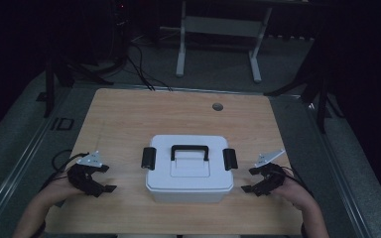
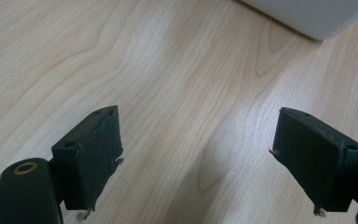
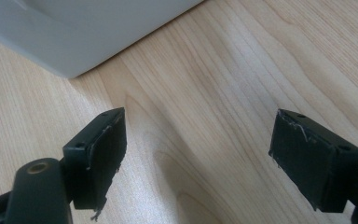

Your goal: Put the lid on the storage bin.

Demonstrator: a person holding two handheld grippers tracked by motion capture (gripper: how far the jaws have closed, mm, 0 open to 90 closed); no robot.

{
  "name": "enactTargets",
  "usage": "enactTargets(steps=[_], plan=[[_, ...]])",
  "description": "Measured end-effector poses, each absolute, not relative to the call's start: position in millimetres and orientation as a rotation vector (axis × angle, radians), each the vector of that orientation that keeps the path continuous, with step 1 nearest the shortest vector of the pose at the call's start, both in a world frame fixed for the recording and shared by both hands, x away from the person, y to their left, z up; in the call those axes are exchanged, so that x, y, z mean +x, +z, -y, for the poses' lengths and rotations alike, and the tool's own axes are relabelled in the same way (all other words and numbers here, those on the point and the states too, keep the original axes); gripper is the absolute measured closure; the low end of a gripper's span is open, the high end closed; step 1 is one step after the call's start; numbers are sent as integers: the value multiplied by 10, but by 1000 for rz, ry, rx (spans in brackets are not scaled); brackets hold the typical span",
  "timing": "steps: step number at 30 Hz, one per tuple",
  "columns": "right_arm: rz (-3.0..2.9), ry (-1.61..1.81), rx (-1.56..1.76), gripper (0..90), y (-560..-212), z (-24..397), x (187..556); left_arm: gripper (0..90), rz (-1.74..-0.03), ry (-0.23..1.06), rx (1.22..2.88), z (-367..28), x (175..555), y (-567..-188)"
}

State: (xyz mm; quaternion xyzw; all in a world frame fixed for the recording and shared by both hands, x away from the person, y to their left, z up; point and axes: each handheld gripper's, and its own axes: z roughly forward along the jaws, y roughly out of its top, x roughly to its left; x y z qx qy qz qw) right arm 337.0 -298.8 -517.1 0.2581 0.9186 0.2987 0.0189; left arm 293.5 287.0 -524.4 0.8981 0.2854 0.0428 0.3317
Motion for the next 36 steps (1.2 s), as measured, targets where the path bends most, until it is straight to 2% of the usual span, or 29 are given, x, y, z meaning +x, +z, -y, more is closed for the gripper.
enactTargets(steps=[19,36], plan=[[-2779,910,886,177,-5341,3077,3368,155,-788,172,2267,-2998,2779,-5415],[-2704,978,935,177,-5308,3125,3375,154,-820,167,2238,-3069,2744,-5480]])
